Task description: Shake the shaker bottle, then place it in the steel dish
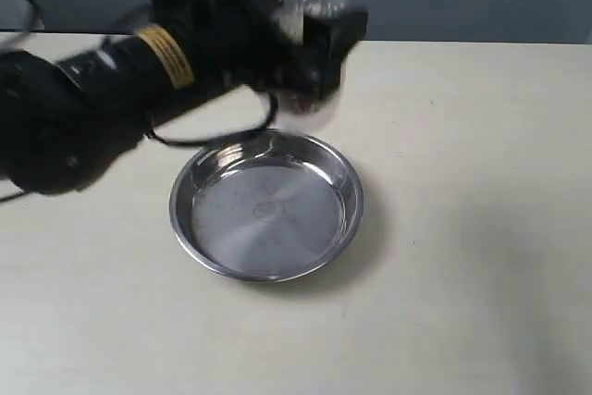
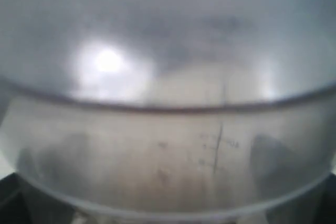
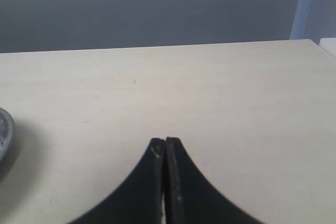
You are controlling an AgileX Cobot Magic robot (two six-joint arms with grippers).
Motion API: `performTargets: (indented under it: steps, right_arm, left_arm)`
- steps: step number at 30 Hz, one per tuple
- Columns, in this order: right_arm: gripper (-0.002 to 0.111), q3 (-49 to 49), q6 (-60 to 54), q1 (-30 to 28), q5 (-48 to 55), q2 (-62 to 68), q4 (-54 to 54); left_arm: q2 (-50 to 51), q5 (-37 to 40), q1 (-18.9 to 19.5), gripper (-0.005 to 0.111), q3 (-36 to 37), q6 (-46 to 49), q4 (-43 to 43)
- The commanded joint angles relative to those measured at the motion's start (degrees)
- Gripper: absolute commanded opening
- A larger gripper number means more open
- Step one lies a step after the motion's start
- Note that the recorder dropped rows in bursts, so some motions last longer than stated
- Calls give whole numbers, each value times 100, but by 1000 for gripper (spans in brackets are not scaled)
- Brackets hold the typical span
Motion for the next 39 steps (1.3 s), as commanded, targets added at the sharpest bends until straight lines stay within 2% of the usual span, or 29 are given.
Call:
performTargets:
  steps: [1, 4, 7, 10, 14, 17, 19, 21, 24, 27, 31, 34, 37, 39]
  right_arm:
    - [-1, 9, -9, 8, -67, -25, 3]
    - [-1, 9, -9, 8, -67, -25, 3]
    - [-1, 9, -9, 8, -67, -25, 3]
    - [-1, 9, -9, 8, -67, -25, 3]
    - [-1, 9, -9, 8, -67, -25, 3]
    - [-1, 9, -9, 8, -67, -25, 3]
    - [-1, 9, -9, 8, -67, -25, 3]
    - [-1, 9, -9, 8, -67, -25, 3]
    - [-1, 9, -9, 8, -67, -25, 3]
    - [-1, 9, -9, 8, -67, -25, 3]
    - [-1, 9, -9, 8, -67, -25, 3]
    - [-1, 9, -9, 8, -67, -25, 3]
    - [-1, 9, -9, 8, -67, -25, 3]
    - [-1, 9, -9, 8, -67, -25, 3]
  left_arm:
    - [510, -205, -9, 0, 261, -628, -54]
    - [-327, -589, -21, 0, -112, -844, 677]
    - [-887, -184, -21, 0, -295, -832, 754]
    - [-382, 356, -21, 0, 122, -782, 529]
    - [401, -137, -24, 0, 578, -918, 101]
    - [-246, -655, -35, 0, 283, -1732, 1029]
    - [-853, -463, -35, 0, -88, -1707, 1570]
    - [-1040, -56, -35, 0, -166, -1668, 1610]
    - [-539, 514, -24, 0, 196, -1400, 1476]
    - [193, 226, -3, 0, 503, -1400, 1177]
    - [-292, -410, -42, 0, 211, -1617, 1651]
    - [-907, -219, -42, 0, 40, -1537, 1640]
    - [-457, -18, -42, 0, 470, -1443, 1591]
    - [116, -301, -18, 0, 787, -1444, 1176]
